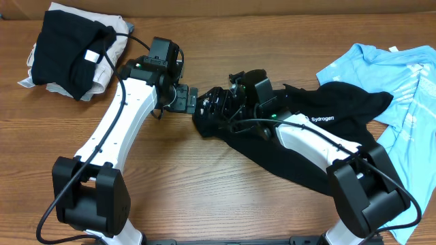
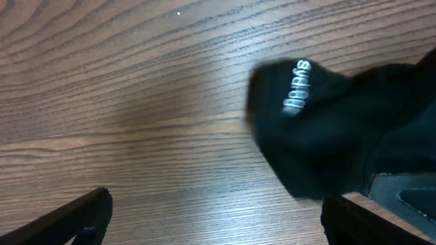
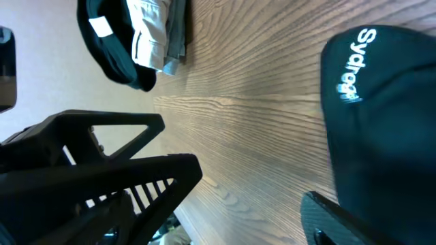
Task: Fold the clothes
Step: 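Drag the black polo left toward the left gripper with right gripper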
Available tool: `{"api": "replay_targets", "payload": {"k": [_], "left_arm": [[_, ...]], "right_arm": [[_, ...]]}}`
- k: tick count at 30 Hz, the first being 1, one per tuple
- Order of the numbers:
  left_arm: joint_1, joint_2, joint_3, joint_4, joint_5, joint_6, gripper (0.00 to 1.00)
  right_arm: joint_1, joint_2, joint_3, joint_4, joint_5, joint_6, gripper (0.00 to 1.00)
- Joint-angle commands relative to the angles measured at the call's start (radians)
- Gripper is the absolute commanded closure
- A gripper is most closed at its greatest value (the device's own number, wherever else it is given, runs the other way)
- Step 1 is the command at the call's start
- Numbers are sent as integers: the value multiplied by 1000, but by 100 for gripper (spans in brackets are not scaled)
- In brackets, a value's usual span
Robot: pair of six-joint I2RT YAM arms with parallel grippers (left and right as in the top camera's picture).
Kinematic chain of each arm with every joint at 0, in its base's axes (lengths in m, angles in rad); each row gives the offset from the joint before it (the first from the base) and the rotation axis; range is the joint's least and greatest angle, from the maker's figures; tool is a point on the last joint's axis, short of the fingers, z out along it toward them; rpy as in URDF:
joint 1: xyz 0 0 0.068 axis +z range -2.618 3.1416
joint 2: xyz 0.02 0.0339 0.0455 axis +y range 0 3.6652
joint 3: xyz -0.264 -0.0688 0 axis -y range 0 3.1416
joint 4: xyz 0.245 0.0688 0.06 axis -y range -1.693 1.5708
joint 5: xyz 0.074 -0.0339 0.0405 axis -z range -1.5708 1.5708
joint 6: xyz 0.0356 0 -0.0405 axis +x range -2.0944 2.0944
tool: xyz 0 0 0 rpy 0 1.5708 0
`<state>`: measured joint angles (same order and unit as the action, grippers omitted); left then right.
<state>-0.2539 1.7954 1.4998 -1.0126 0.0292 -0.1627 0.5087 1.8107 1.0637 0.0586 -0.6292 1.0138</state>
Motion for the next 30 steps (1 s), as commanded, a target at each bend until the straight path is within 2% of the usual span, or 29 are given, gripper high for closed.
{"api": "replay_targets", "payload": {"k": [1,4,8,15,19,23,30], "left_arm": [[-13,-24,17,-10,38,-2,0],[-13,-24,17,-7,38,-2,0],[-16,-24,17,-7,50,-2,0],[-16,-23,16,1,49,6,0],[-24,-22,15,25,50,16,0],[-50,-8,14,68,114,122,0],[-90,103,14,142,155,249,0]], "right_arm": [[-51,-4,21,10,-9,-29,14],[-104,-4,21,-20,0,-81,14],[-216,-4,28,-145,33,-176,13],[-569,-19,126,-472,-19,-378,12],[-743,-60,216,-678,61,-490,10],[-883,-112,319,-856,155,-579,9],[-967,-179,396,-1060,262,-630,9]]}}
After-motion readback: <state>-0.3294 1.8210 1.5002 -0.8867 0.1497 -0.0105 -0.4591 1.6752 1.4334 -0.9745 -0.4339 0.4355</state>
